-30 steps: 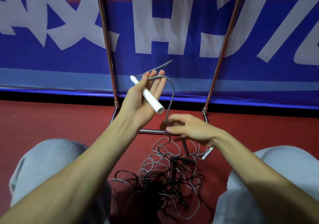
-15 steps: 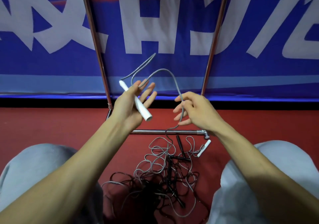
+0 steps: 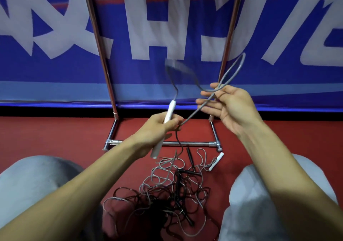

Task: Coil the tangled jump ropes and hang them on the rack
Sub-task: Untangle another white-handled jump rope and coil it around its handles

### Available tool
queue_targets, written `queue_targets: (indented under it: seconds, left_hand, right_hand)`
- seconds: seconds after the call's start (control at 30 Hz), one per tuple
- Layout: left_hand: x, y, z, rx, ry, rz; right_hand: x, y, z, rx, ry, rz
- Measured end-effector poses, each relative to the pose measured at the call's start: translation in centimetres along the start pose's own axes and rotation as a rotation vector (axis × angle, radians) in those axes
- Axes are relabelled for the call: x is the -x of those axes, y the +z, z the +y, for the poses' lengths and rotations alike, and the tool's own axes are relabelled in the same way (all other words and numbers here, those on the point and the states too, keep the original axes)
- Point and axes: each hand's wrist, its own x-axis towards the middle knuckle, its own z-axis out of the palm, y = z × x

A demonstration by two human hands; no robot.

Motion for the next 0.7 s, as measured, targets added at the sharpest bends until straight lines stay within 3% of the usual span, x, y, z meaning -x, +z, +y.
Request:
queue_targets:
  seconds: [0.13,0.3,0.37,0.5,0.6,0.7]
  left_hand:
    - [0.5,0.6,-0.1,-0.096,0.039,-0.111]
    - [1.2,0.5,0.9,0.026,0.044,-0.156]
    - [1.4,0.3,1.6,0.112,0.039,-0.137]
    - [1.9,-0.6,3.4,0.426,0.030,-0.052]
    - [1.8,-1.4,4.4,0.688,0.001,0.045]
    - [1.7,-2.2,4.7,0.948,-0.039,0.090]
  right_hand:
    - [-0.9,-0.8,0.0,-0.200,0.046,0.126]
    - [-1.9,-1.3,0.7,-0.138,0.086,0.253]
    - [-2.1,-1.2,1.1,0.028,0.097,0.248]
    - [-1.9,-1.0,2.4,0.535,0.167,0.082]
    - [-2.1,-1.0,3.8,1.012,0.043,0.092]
    - [-1.7,0.1,4.8,1.020,0.107,-0.032]
